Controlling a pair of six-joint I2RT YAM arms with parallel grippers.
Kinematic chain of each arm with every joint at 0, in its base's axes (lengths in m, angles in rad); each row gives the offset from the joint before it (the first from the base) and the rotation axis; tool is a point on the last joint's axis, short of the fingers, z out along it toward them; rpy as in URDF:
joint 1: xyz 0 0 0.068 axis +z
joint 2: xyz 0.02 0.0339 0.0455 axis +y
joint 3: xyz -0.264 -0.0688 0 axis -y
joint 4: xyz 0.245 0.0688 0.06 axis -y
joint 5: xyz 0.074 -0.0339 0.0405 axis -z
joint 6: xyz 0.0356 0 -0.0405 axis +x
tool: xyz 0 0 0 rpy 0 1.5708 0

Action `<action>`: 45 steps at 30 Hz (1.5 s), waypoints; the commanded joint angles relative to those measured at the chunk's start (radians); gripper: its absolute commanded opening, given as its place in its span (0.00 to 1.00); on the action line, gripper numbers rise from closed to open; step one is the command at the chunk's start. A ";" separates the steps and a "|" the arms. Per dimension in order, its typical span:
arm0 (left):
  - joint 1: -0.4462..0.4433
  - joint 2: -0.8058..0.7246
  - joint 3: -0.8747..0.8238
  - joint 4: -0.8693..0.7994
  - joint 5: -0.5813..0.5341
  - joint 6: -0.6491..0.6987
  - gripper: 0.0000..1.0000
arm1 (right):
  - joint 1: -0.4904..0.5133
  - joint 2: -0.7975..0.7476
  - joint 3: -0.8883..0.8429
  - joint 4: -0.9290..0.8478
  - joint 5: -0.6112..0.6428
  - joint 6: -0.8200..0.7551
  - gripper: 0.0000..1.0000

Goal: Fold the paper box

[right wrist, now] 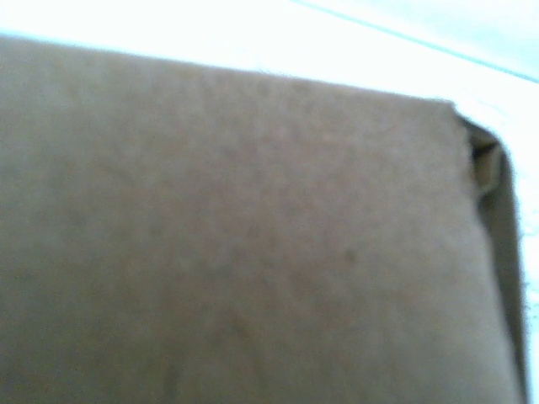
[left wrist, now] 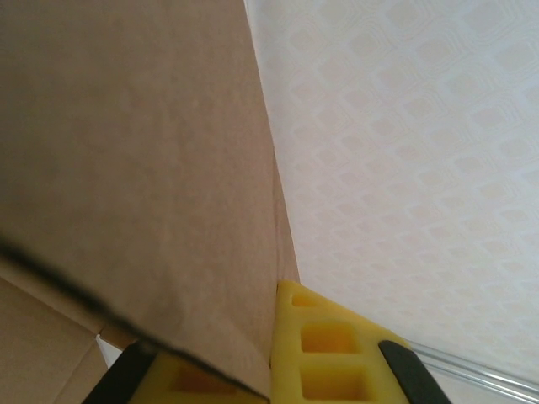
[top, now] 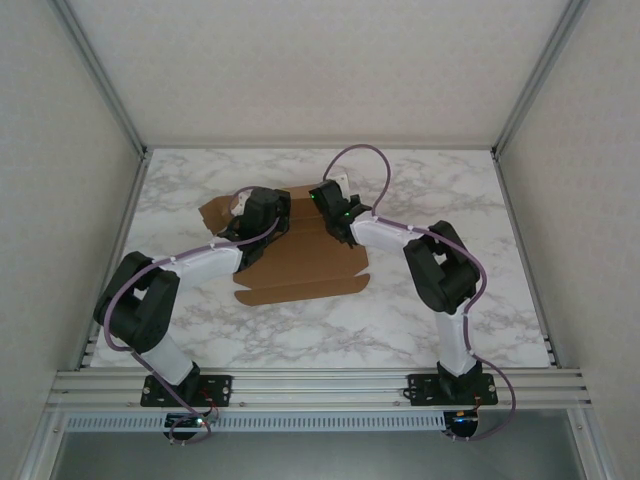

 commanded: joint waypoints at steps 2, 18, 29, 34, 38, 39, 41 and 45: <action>-0.070 -0.022 -0.001 -0.125 0.129 -0.052 0.00 | -0.010 0.061 0.045 -0.146 0.177 0.063 0.00; -0.039 -0.023 -0.053 -0.130 0.098 -0.030 0.00 | -0.041 -0.080 -0.165 0.085 -0.048 -0.071 0.42; -0.025 -0.032 0.014 -0.224 0.059 0.011 0.00 | -0.166 -0.463 -0.581 0.522 -0.600 -0.162 0.72; -0.025 -0.029 0.019 -0.233 0.063 0.013 0.00 | -0.214 -0.537 -0.659 0.604 -0.679 -0.135 0.69; -0.025 -0.027 0.021 -0.225 0.071 0.012 0.00 | -0.214 -0.518 -0.662 0.598 -0.773 -0.180 0.63; -0.025 -0.028 0.022 -0.225 0.072 0.012 0.00 | -0.210 -0.508 -0.661 0.600 -0.800 -0.190 0.62; -0.025 -0.028 0.026 -0.227 0.073 0.016 0.00 | -0.201 -0.473 -0.654 0.593 -0.797 -0.228 0.59; -0.023 -0.030 0.025 -0.227 0.078 0.025 0.00 | -0.204 -0.430 -0.623 0.549 -0.741 -0.296 0.56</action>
